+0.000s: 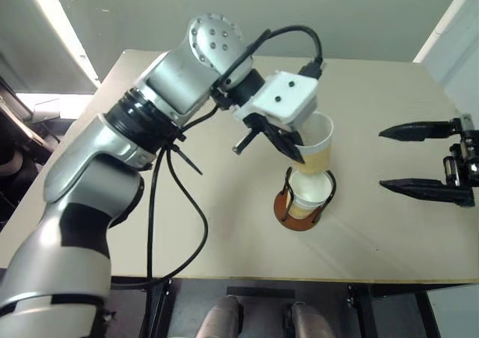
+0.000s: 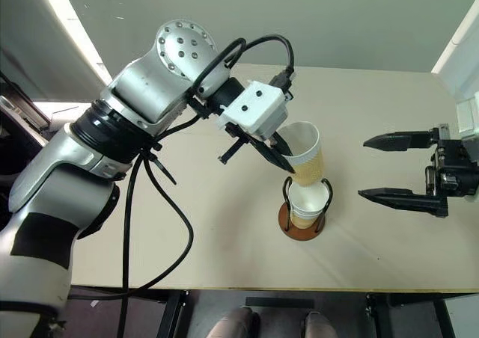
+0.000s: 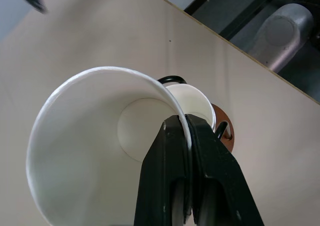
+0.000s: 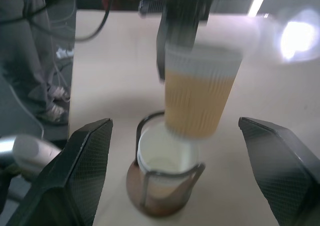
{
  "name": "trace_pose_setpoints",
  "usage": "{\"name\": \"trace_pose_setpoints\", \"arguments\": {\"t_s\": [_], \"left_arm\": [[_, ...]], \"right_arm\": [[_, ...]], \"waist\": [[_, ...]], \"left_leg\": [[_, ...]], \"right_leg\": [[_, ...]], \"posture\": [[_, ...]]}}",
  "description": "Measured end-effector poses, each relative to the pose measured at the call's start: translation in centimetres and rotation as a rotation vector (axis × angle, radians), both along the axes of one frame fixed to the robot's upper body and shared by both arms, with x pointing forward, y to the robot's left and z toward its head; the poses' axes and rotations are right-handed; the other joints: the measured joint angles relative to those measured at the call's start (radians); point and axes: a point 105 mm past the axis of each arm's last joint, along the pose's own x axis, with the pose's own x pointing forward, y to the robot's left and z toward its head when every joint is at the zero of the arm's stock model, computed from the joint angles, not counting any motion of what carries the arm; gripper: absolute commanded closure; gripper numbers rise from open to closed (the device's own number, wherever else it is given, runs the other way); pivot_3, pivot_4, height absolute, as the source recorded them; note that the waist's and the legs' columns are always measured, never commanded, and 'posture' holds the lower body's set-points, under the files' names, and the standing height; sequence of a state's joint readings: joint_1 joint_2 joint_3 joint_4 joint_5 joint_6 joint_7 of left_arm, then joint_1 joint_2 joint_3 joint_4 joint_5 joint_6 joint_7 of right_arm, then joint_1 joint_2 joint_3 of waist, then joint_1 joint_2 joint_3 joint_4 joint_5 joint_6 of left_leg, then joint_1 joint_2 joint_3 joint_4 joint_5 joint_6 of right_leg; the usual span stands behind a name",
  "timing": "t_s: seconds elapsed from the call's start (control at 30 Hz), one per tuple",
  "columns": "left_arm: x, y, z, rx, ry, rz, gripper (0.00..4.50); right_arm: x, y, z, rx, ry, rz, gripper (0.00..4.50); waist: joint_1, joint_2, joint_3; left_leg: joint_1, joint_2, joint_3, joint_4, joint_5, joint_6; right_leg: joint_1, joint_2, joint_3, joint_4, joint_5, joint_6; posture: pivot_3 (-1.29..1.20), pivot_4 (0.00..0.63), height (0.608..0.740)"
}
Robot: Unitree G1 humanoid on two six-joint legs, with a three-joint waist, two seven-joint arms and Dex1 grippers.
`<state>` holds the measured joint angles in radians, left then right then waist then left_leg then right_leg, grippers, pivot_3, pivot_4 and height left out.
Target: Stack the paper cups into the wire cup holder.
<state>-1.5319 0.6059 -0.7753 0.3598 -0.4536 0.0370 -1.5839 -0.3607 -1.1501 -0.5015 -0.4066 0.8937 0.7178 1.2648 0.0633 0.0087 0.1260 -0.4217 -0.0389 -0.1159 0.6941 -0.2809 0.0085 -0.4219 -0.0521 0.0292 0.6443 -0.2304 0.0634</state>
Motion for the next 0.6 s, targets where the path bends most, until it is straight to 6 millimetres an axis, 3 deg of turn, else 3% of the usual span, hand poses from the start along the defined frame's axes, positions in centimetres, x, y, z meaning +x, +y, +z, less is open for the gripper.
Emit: {"name": "trace_pose_setpoints", "arguments": {"t_s": [0.3, 0.6], "left_arm": [[-0.3, -1.1, -1.6, 0.041, 0.038, -0.044, 4.41], [-0.7, -1.5, -2.6, 0.077, 0.041, -0.079, 4.41]], "right_arm": [[-0.4, 0.3, 0.8, 0.04, -0.023, -0.015, 0.31], [-1.1, -0.2, 0.1, 0.026, 0.002, -0.051, 0.31]], "waist": [[0.003, 0.0, 0.0], [0.005, 0.0, 0.0]], "left_leg": [[-0.001, 0.0, 0.0, 0.003, -0.001, 0.001], [-0.001, 0.0, 0.0, 0.003, -0.001, 0.001]], "right_leg": [[0.0, 0.0, 0.0, 0.0, 0.0, 0.001], [0.0, 0.0, 0.0, 0.0, 0.0, 0.001]], "posture": [[0.0, 0.15, 0.74], [0.0, 0.15, 0.74]]}}
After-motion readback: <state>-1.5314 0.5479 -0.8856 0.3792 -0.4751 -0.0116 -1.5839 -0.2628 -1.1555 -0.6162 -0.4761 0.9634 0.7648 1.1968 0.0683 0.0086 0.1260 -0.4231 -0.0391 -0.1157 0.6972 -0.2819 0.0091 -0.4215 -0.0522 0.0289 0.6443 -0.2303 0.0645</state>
